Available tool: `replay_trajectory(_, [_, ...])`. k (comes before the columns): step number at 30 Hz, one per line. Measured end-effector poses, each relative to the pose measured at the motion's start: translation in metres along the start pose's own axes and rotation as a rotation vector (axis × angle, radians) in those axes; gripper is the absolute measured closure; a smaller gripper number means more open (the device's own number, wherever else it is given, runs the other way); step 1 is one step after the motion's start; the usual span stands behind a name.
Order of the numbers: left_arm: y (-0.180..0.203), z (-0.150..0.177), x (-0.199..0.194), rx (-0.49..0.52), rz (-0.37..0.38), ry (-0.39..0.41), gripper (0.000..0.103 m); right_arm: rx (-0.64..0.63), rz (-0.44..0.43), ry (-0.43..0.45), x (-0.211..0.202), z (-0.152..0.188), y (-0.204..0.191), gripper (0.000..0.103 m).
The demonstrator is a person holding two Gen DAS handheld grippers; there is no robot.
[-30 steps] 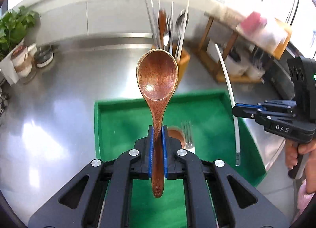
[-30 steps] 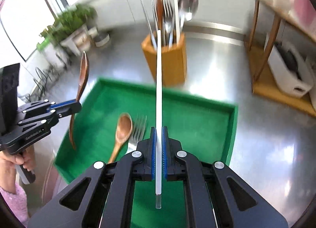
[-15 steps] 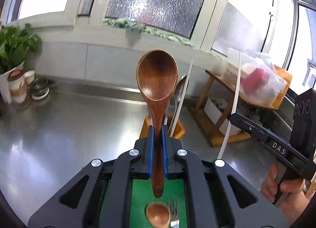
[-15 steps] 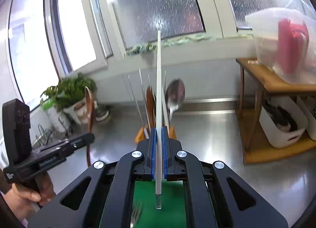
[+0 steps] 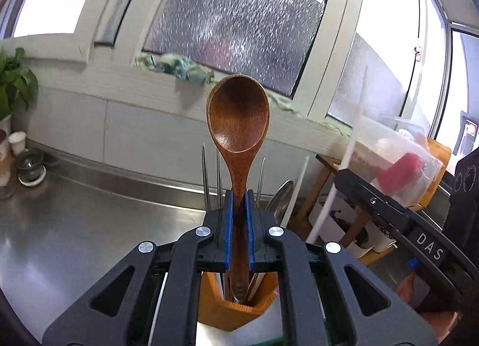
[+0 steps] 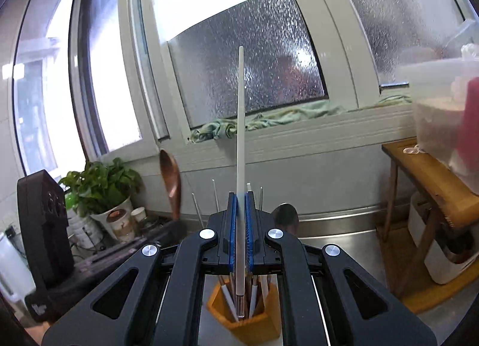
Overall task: Organize utensils
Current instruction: 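Open both grippers to drop the spoon and chopstick into the holder, then move both open grippers back down over the green tray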
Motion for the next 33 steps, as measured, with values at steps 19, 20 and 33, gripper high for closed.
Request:
replay_trajectory(19, [-0.008,0.063,0.038,0.137,0.032,-0.103,0.096,0.025,-0.043,-0.126,0.023,0.056,0.029,0.097])
replay_trajectory(20, [-0.008,0.067,0.040,0.137,0.036,-0.117,0.095,0.037,-0.049,-0.133,0.024,0.056,0.030,0.096])
replay_trajectory(33, [-0.015,0.062,0.012,0.070,0.019,-0.109,0.064,0.080,-0.011,-0.242,0.013,0.073,0.049,0.092])
Point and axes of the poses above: each gripper's, at about its wrist camera, not at the fingertips, and x roughly the way its jaws point, y to its right, z to its underside, the point moved 2 cm from there along x, roughly the way its jaws point, and after that the axes turned 1 degree about -x, right-handed, at the moved point
